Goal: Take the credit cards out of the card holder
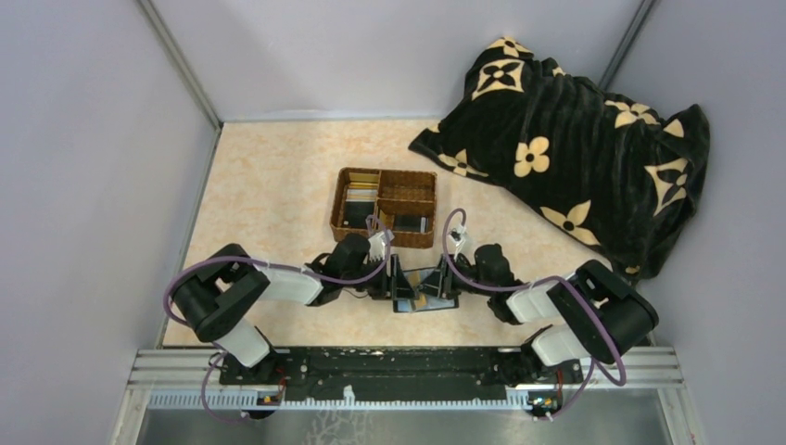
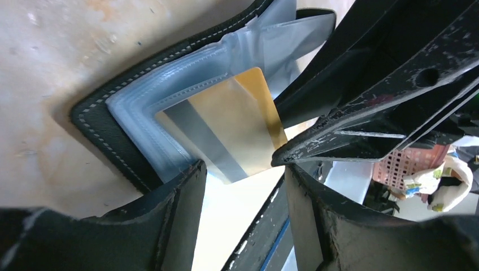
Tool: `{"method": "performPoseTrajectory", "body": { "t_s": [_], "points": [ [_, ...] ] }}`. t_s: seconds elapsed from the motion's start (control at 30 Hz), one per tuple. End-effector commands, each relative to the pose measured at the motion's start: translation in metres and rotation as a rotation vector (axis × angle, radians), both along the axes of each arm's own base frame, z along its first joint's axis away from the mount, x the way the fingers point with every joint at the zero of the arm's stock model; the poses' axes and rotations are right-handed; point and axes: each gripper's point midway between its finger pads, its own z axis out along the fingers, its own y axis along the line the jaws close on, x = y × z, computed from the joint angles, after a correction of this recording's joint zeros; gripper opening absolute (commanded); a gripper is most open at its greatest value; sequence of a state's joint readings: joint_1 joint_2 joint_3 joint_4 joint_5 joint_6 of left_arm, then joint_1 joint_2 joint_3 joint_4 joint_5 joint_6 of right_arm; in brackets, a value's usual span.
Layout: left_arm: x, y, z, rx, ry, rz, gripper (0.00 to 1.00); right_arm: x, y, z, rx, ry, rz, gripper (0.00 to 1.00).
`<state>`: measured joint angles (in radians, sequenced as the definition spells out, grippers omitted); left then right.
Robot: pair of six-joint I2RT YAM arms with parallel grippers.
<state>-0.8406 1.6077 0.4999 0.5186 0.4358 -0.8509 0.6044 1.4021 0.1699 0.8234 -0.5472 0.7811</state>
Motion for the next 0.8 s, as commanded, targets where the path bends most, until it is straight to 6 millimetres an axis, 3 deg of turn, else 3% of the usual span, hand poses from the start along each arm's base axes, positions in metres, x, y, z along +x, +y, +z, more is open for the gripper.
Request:
{"method": "performPoseTrajectory", "body": {
  "t_s": [0.0, 0.27, 0.4, 0.63, 0.77],
  "points": [
    [0.002, 0.006, -0.022, 0.081, 0.01, 0.027, 0.61, -0.033, 0.021, 0.039, 0.156, -0.048, 0.227, 0.27],
    [0.002, 0.007, -0.023, 0.087, 0.011, 0.03, 0.61, -0.031, 0.017, 0.023, 0.104, -0.017, 0.195, 0.27],
    [0.003, 0.008, -0.023, 0.086, 0.009, 0.033, 0.61, -0.026, 0.006, 0.002, -0.022, 0.001, 0.152, 0.27],
    [0.007, 0.01, -0.015, 0.072, -0.017, 0.051, 0.61, -0.016, -0.006, -0.003, -0.11, -0.021, 0.098, 0.02],
    [0.009, 0.011, -0.017, 0.079, -0.019, 0.053, 0.61, -0.015, -0.007, -0.002, -0.107, -0.022, 0.096, 0.09]
  ]
}}
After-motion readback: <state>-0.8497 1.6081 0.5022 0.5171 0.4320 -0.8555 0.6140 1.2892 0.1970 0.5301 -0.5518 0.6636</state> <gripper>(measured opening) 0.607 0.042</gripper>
